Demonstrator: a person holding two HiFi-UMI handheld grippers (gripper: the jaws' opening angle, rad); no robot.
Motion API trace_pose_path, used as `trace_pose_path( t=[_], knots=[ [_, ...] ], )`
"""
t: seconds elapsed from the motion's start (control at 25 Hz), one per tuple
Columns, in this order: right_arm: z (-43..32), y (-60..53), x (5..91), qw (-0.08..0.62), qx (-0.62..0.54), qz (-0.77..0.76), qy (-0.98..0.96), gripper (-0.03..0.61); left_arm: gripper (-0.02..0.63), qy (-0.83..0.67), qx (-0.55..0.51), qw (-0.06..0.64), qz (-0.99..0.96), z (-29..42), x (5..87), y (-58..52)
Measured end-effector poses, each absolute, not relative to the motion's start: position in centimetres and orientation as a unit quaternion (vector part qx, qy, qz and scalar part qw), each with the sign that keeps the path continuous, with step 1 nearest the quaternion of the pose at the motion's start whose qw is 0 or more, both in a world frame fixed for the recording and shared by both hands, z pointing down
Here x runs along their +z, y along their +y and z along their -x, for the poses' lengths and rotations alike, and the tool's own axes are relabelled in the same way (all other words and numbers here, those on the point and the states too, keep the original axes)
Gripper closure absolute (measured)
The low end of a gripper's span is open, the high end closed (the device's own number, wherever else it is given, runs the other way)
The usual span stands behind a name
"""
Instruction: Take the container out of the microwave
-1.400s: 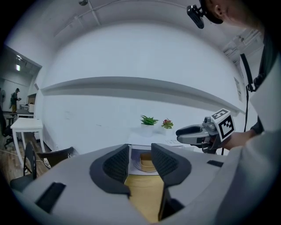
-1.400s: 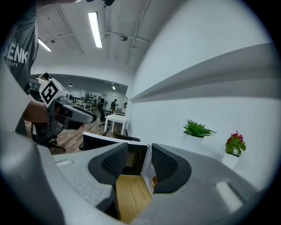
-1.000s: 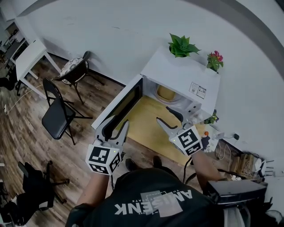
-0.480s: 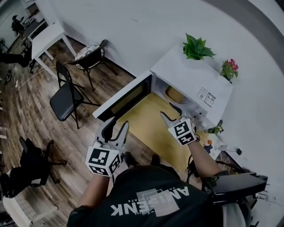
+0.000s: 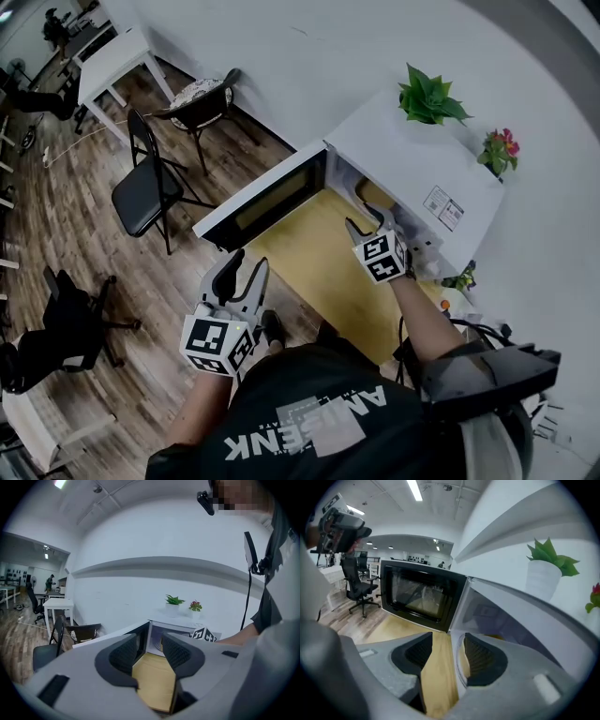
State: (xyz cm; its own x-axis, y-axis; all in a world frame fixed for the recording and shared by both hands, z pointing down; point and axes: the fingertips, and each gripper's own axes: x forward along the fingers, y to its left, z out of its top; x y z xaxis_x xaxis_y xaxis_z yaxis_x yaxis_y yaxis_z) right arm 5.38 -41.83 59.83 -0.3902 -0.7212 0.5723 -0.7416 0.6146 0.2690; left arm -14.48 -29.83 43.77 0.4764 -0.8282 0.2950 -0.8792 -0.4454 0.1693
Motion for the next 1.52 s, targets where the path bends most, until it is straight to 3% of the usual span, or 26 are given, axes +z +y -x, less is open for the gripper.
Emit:
trace_pose_path(
  t=[0.6, 0.88, 1.24, 1.52],
  knots=[
    [-7.9, -46.9, 65.6, 0.423, 0.02, -0.448, -0.788, 0.376, 0.457, -0.527, 0.106, 0.172, -0.825, 16.6, 45.1, -27.7],
    [-8.7, -48.4, 66.5, 0.447, 0.007, -0.451, -0.772, 0.422, 0.457, -0.548, 0.106, 0.172, -0.812, 18.3, 45.1, -27.3],
    [-9.1, -48.7, 67.0, 0.495, -0.026, -0.437, -0.75, 0.539, 0.457, -0.551, 0.107, 0.172, -0.809, 19.4, 44.9, -26.9],
    [-8.4, -47.9, 66.6, 0.48, -0.003, -0.432, -0.764, 0.551, 0.457, -0.541, 0.106, 0.171, -0.817, 19.9, 44.7, -27.0]
  ],
)
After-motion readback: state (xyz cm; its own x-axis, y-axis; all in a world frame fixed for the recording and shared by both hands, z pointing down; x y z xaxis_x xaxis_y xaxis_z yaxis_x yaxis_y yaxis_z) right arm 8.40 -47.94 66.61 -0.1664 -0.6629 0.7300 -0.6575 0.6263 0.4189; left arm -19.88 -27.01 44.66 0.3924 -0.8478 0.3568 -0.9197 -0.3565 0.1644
